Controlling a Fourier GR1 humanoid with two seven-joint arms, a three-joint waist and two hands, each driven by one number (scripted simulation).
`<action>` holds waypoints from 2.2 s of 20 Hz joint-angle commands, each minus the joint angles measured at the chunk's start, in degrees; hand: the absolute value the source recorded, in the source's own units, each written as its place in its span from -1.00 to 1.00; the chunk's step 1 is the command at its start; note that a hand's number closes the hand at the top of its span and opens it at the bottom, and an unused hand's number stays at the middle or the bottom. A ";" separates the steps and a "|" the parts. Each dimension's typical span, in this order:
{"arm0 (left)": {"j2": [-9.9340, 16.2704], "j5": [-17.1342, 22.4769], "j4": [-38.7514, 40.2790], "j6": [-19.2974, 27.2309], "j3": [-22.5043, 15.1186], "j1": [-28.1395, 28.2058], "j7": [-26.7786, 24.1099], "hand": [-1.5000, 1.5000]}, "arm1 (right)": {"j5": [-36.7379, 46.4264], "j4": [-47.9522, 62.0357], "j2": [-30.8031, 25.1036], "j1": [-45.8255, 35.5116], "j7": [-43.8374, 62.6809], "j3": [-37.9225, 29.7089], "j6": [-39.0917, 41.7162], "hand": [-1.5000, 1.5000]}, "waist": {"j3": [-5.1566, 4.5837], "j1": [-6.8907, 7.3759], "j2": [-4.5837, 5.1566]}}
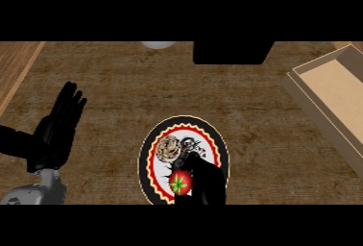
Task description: Pick the tomato from the plate and place it in the cardboard box
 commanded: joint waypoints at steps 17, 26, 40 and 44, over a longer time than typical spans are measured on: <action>-2.42 -2.09 2.02 1.31 -0.42 -0.88 -1.51 0.00 | 3.26 -39.66 -37.41 -2.64 -25.47 2.33 20.91 1.00 | -0.01 -0.83 -0.13; 0.54 -0.27 3.46 -0.51 2.68 -3.18 0.37 0.00 | -3.16 -53.73 -38.00 -1.11 -11.43 -18.73 18.43 1.00 | -0.03 -1.40 -0.06; -2.23 -3.03 -0.51 1.00 -0.26 -2.02 2.28 0.00 | -23.09 -34.02 -42.27 1.86 -27.47 -49.63 22.91 1.00 | 0.04 -0.14 0.12; -2.51 -2.39 -4.99 -0.67 -0.98 3.72 0.67 0.00 | -16.97 -23.32 -42.83 -0.01 -33.83 -51.23 21.04 1.00 | 0.03 0.60 0.13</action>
